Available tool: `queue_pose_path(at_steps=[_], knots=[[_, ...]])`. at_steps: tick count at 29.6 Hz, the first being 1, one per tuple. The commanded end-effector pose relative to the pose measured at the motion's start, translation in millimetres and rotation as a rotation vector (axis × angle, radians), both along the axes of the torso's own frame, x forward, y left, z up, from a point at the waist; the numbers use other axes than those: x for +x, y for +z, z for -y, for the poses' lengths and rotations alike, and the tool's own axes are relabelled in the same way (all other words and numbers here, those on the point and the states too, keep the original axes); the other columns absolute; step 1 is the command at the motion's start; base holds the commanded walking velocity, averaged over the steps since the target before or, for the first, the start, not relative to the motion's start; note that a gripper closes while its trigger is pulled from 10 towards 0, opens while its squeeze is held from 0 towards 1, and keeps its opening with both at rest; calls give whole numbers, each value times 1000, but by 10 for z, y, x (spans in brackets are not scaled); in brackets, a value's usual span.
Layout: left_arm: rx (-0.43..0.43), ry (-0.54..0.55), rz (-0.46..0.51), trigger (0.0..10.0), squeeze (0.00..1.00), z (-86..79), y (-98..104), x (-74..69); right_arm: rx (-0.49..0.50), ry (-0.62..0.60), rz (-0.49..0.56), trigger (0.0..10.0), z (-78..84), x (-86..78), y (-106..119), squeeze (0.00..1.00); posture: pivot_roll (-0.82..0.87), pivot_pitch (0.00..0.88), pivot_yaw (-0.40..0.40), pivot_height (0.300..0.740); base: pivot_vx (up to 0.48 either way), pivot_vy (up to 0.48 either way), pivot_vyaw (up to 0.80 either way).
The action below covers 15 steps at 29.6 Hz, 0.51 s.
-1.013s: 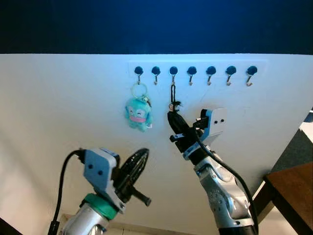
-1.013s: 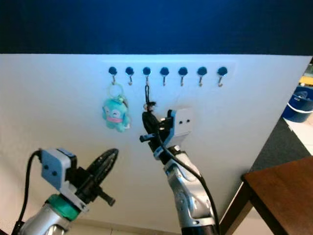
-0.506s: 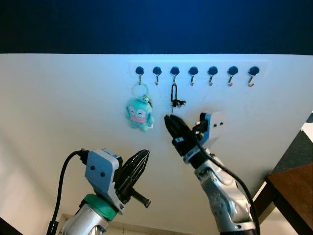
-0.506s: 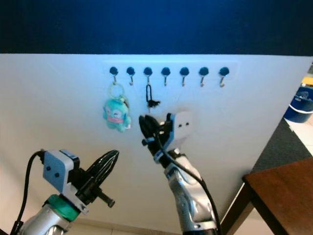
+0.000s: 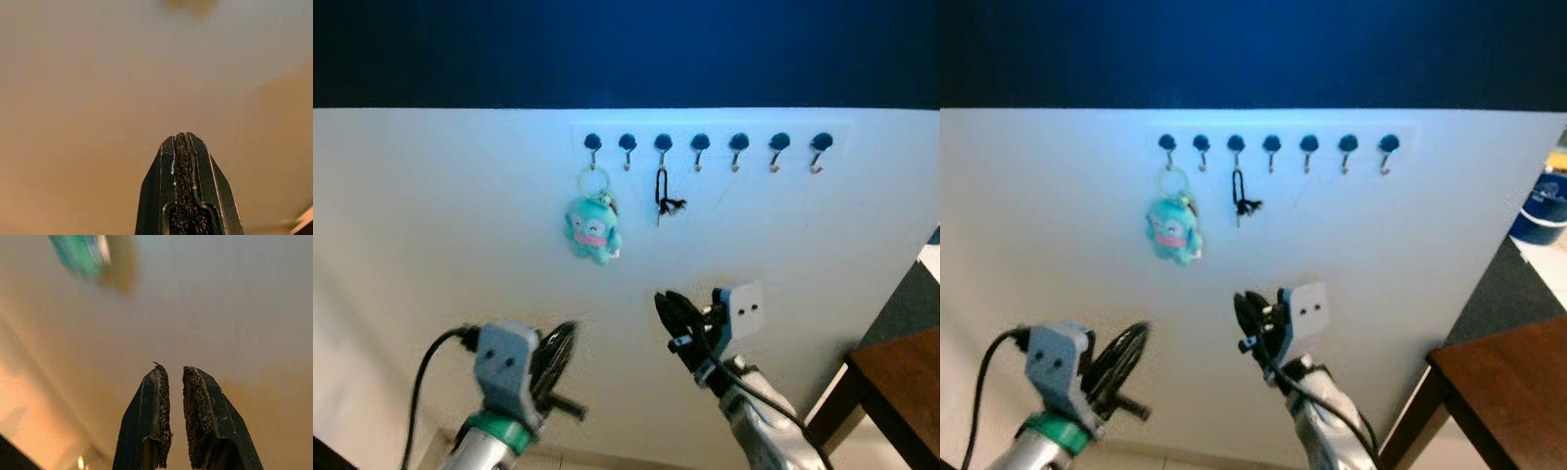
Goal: Hang keys on a hook
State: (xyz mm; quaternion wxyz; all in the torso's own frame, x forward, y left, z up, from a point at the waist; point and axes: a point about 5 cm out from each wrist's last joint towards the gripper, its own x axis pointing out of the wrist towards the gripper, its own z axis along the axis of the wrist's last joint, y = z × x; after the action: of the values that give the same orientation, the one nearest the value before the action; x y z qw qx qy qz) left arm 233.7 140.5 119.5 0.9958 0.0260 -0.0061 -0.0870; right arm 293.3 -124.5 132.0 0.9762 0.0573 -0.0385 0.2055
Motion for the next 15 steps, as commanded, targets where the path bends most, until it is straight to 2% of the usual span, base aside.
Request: queue_pose_path(at_steps=[1,3,4,5,8,13,15], knots=[[72,21,-41,10000,0,-27,-164,-56,-8,-45,-32,10000,50,-50,-126,0,-120,13,113,740,0,0,0],[89,20,-41,10000,0,-27,-204,-81,-8,-66,-53,10000,78,-74,-182,0,-120,13,113,740,0,0,0],[69,59,-50,10000,0,-50,-249,-98,-7,-87,-76,10000,93,-103,-249,0,-119,6,112,740,0,0,0],[6,147,-54,10000,0,-101,-269,-105,-12,-112,-105,10000,93,-149,-345,0,-110,6,112,740,0,0,0],[-16,235,-33,10000,0,-153,-242,-103,-6,-122,-147,10000,64,-194,-436,0,-97,7,117,740,0,0,0],[50,235,-12,10000,0,-142,-256,-103,1,-99,-163,10000,-20,-214,-476,0,-91,11,127,740,0,0,0],[95,193,10,10000,0,-107,-245,-85,-3,-66,-153,10000,-91,-233,-469,0,-92,13,133,740,0,0,0]])
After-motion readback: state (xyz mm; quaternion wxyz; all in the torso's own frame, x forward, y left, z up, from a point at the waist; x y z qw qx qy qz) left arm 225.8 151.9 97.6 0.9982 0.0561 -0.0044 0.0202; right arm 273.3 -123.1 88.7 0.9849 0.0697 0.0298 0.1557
